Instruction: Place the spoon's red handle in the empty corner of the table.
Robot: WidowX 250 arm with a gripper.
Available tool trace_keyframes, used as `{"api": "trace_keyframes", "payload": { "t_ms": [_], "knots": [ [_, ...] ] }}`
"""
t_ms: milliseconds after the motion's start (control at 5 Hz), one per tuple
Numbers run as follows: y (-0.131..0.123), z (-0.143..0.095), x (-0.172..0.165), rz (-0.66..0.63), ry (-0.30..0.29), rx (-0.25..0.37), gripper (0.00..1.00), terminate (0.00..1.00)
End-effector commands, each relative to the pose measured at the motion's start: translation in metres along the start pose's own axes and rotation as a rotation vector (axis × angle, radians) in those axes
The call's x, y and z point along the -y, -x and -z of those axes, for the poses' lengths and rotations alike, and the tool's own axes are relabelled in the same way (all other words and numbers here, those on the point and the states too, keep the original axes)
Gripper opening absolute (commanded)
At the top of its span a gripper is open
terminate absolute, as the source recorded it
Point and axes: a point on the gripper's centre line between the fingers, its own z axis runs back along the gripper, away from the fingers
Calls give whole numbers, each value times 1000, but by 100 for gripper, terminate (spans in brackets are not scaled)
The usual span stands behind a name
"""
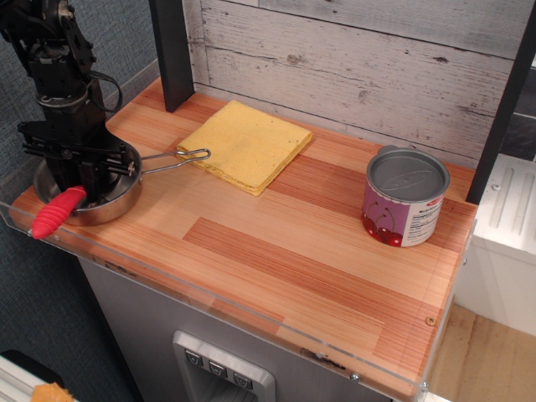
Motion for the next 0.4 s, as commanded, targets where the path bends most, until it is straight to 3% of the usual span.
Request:
{"api": "trace_keyframes", "payload": {
  "t_ms": [0,200],
  "knots": [
    [-17,-40,-6,-22,-19,96,0,0],
    [-18,-61,-9,-70,-41,136,0,0]
  ]
}}
